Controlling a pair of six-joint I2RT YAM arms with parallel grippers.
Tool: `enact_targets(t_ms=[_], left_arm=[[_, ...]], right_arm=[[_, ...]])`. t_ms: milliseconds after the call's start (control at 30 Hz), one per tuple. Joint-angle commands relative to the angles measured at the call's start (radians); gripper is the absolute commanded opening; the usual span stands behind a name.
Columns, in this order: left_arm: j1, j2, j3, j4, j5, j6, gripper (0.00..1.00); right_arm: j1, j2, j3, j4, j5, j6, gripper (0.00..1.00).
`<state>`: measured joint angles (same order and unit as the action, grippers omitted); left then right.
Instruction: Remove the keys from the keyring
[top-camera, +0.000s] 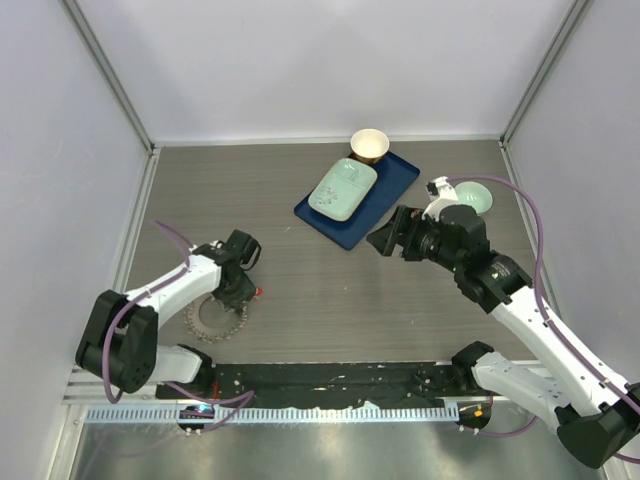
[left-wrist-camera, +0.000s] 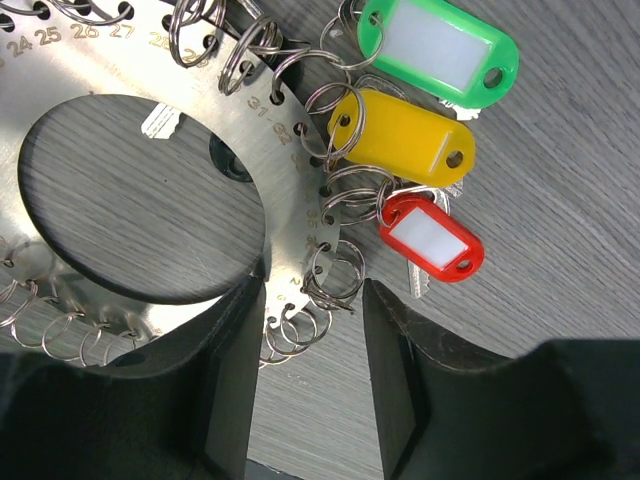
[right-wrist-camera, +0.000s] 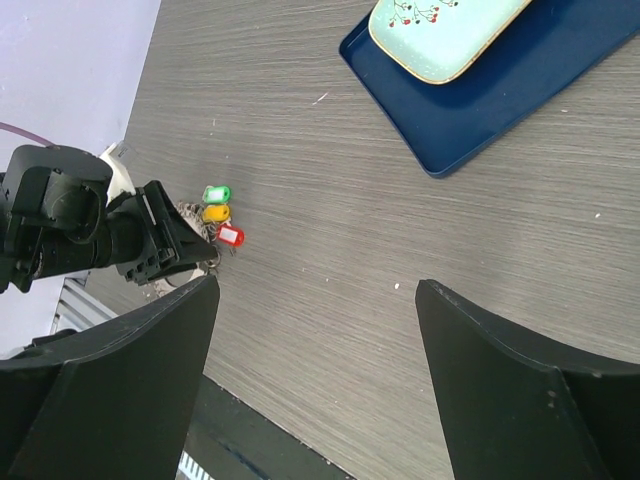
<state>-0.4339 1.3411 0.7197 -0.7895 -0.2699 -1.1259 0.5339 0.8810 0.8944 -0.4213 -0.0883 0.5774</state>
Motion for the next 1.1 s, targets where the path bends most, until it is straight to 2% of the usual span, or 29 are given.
enact_targets(t_ms=[0, 133, 267, 333, 433, 533, 633, 800, 967, 1067], left_arm=[[-0.005, 0.007, 0.027, -0.001, -0.020, 0.000, 0.45], [-0.006, 0.007, 0.029, 0.007, -0.003, 0.008, 0.39], [-0.006, 0.001, 0.015, 0.016, 0.027, 0.009, 0.21], [-0.008, -0.008, 0.000, 0.030, 0.052, 0.009, 0.16], [-0.008, -0.020, -0.012, 0.030, 0.070, 0.012, 0.00], [-0.011, -0.045, -0.008, 0.030, 0.089, 0.031, 0.00], [-0.014, -0.101, 0.010, 0.048, 0.119, 0.083, 0.00], [-0.016, -0.224, 0.023, 0.082, 0.158, 0.120, 0.00], [-0.017, -0.350, 0.001, 0.156, 0.241, 0.107, 0.00], [-0.016, -0.385, 0.004, 0.182, 0.267, 0.094, 0.00]], right_arm=[[0.000, -0.022, 0.029, 0.001, 0.018, -0.010, 0.87], [0.000, -0.025, 0.037, -0.016, 0.025, -0.010, 0.86], [0.000, -0.028, 0.020, -0.022, 0.067, -0.011, 0.86], [0.000, -0.020, 0.018, -0.023, 0.078, -0.013, 0.86], [0.000, -0.005, 0.024, -0.034, 0.075, -0.014, 0.86], [0.000, -0.004, 0.011, -0.022, 0.038, -0.027, 0.86], [0.000, -0.013, -0.041, 0.054, -0.069, -0.007, 0.82], [0.001, -0.024, -0.156, 0.314, -0.263, 0.122, 0.81], [0.038, -0.010, -0.287, 0.525, -0.258, 0.237, 0.79], [0.113, 0.018, -0.339, 0.599, -0.162, 0.234, 0.77]])
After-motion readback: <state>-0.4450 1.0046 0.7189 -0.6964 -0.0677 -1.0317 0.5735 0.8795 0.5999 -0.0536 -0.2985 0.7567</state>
